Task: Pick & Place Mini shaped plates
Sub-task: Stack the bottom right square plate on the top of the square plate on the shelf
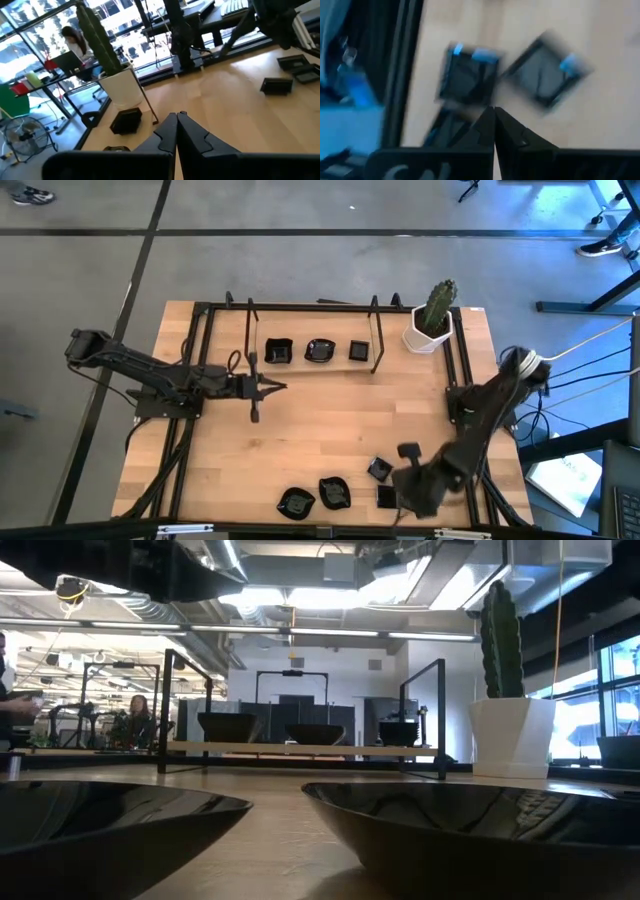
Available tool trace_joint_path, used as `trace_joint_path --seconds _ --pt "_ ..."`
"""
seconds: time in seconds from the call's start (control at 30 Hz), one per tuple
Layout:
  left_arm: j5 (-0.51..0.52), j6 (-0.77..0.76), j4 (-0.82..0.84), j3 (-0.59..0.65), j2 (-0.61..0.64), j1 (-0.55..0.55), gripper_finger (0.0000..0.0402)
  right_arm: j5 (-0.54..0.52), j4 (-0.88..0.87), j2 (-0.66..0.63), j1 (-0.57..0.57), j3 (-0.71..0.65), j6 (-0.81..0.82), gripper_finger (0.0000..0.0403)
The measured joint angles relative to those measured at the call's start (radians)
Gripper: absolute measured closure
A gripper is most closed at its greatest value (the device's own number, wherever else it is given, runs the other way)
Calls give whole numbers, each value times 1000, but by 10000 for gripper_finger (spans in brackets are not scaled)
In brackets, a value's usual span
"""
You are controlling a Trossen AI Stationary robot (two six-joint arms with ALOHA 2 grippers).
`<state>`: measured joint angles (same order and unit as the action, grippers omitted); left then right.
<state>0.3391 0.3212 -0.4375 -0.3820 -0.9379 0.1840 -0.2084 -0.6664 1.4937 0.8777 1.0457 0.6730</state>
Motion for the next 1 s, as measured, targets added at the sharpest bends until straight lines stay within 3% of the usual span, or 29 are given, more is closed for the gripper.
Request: trace_joint_path --seconds 0.27,0.53,0.7,0.83,1.0 --pt "6 39 3 0 0 5 392 146 4 204 74 148 210 392" --pt "7 32 3 0 0 5 397 175 -132 255 52 192 278 389" --pt "7 32 19 1 -1 5 394 188 -132 281 54 192 233 397" --pt "7 32 21 1 -1 5 395 262 -137 303 50 192 234 395" --pt "8 32 21 1 -1 5 399 243 -168 331 47 192 199 398"
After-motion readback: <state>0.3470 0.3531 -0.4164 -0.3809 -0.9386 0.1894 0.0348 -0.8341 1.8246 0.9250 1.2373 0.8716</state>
